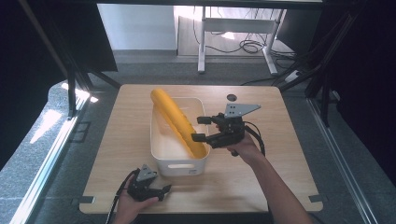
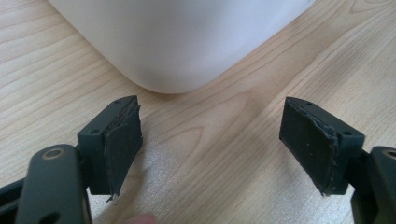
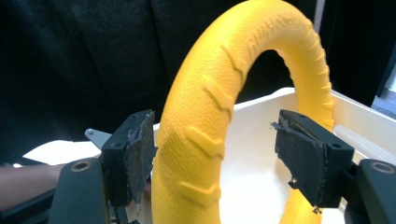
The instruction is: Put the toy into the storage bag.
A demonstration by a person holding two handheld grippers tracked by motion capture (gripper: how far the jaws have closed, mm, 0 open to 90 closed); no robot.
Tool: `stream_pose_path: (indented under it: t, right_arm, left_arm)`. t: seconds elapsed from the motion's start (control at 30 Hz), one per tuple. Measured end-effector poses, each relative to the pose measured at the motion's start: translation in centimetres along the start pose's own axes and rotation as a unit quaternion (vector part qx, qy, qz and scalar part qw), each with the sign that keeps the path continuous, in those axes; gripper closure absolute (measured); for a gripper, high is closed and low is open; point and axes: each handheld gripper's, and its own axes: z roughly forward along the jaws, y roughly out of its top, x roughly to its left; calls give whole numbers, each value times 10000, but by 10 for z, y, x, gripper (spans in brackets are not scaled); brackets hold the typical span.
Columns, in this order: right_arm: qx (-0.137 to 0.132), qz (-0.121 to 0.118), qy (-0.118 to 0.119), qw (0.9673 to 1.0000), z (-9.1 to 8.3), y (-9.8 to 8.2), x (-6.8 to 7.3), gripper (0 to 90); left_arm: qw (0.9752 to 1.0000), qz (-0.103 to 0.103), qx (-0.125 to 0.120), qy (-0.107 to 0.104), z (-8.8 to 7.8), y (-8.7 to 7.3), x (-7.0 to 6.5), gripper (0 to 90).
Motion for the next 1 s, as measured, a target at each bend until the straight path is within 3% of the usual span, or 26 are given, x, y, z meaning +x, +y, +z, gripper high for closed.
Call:
stream_pose_path:
  t: [0.4,0.53,0.7,1.0]
  right_arm:
    - [-149,1,-611,9980,-36,-28,0,308]
    - [-131,112,-953,9953,-52,-46,-4,318]
    - [64,279,-1329,9907,-73,-73,-9,320]
    - [514,621,-1665,9827,-99,-121,-14,319]
  left_arm:
    - [10000,-9,-3,11,-1,0,0,212]
    - [10000,2,-11,1,-1,0,-1,212]
    - [10000,-27,-37,6,-1,0,-1,212]
    - [9999,-72,-72,19,-3,0,0,212]
